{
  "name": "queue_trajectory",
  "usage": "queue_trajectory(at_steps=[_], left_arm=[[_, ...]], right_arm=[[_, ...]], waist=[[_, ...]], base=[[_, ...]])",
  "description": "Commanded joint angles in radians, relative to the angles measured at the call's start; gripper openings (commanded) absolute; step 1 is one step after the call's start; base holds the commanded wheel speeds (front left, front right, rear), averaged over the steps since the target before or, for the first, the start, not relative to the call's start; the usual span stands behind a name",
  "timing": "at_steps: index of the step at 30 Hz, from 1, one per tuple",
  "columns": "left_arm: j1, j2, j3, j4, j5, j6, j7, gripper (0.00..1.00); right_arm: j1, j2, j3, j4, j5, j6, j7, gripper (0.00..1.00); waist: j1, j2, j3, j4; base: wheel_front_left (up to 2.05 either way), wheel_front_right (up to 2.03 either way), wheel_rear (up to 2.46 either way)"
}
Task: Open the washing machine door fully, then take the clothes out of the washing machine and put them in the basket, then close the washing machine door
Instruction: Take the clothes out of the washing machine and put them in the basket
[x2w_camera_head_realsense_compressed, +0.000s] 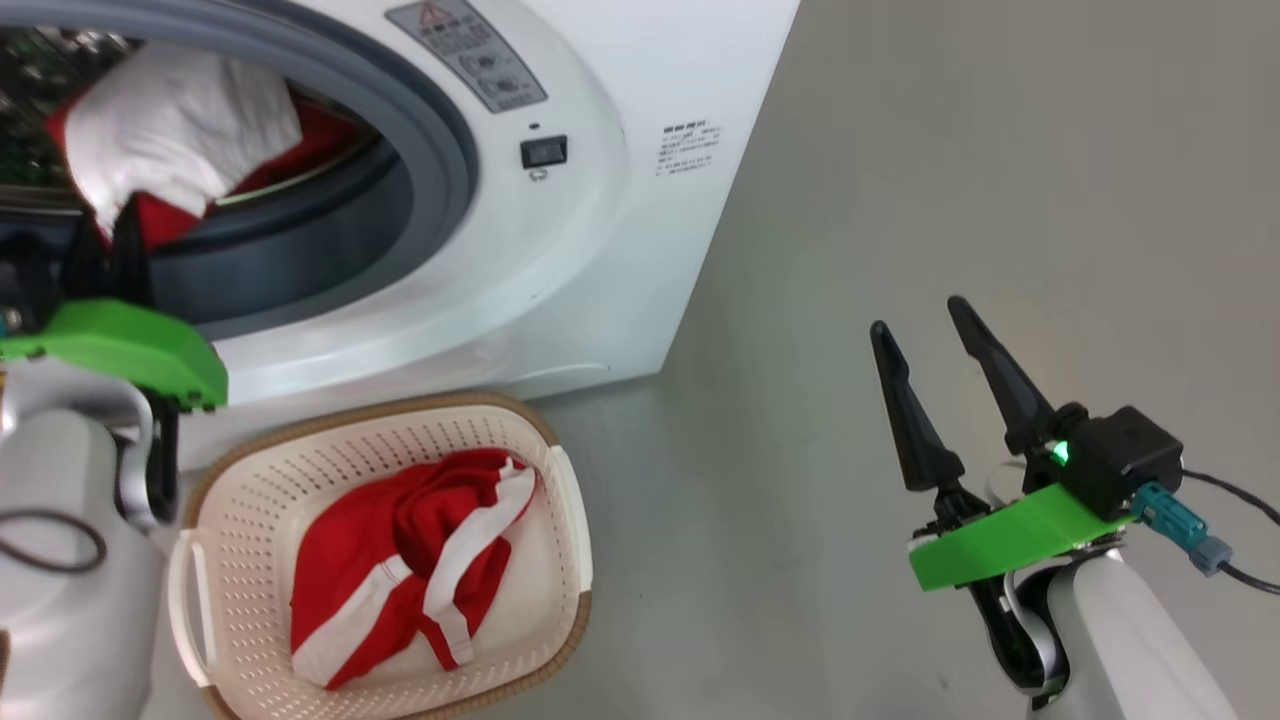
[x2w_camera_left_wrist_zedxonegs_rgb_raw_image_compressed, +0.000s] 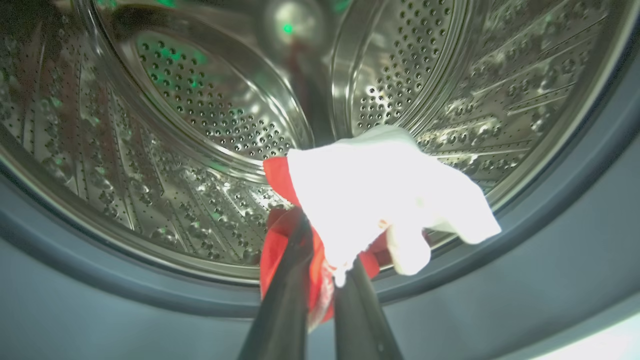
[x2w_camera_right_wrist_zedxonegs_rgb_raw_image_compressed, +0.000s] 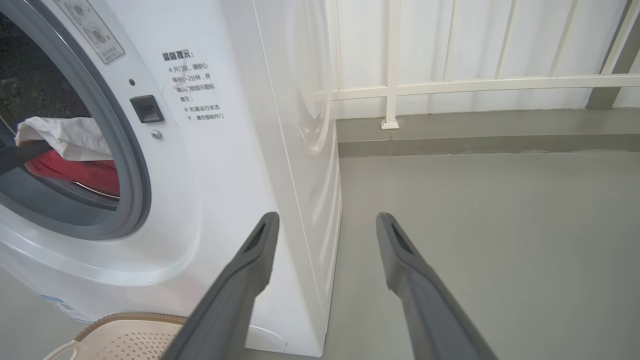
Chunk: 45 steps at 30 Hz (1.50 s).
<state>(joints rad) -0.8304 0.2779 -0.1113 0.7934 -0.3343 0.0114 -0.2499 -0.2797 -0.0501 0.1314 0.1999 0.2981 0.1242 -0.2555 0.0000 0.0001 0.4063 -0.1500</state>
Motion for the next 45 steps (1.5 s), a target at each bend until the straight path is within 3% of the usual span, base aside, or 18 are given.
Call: queue_trajectory(at_steps=[1,18,25,34,39,45], left_arm=[[0.033,0.037,0.046,-0.058,-0.001,0.007,-0.012,0.0],[0.392,-0.076,0.209,-0.486,0.02,0.007,-0.012,0.0],[0.487,-0.119,0.218,-0.651,0.034,0.002,-0.012,0.0],[0.639,-0.13,0.198,-0.921,0.123,0.02,-0.012,0.0],[0.717,-0.165,0.174,-0.933,0.092,0.023,0.007,0.0],[0.745,-0.187,0.142,-0.79,0.045,0.006,0.024,0.0]], right_arm=[[0.021,0.0,0.013,-0.018,0.0,0.007,-0.006,1.0],[0.097,0.0,0.017,0.013,-0.008,0.007,-0.006,1.0],[0.106,0.0,0.014,0.02,-0.019,0.007,-0.006,1.0],[0.137,0.0,0.032,0.037,-0.013,0.007,-0.006,1.0],[0.146,-0.001,0.028,0.042,-0.014,0.007,-0.006,1.0],[0.136,-0.002,0.032,0.041,-0.013,0.007,-0.006,1.0]], waist=[[0.0,-0.0001,-0.044,0.016],[0.0,-0.0001,-0.217,0.04],[0.0,-0.0001,-0.262,0.053],[0.0,-0.0001,-0.301,0.057],[0.0,-0.0001,-0.303,0.066],[0.0,-0.0001,-0.284,0.071]], base=[[0.0,0.0,0.0],[0.0,0.0,0.0],[0.0,0.0,0.0],[0.0,0.0,0.0],[0.0,0.0,0.0],[0.0,0.0,0.0]])
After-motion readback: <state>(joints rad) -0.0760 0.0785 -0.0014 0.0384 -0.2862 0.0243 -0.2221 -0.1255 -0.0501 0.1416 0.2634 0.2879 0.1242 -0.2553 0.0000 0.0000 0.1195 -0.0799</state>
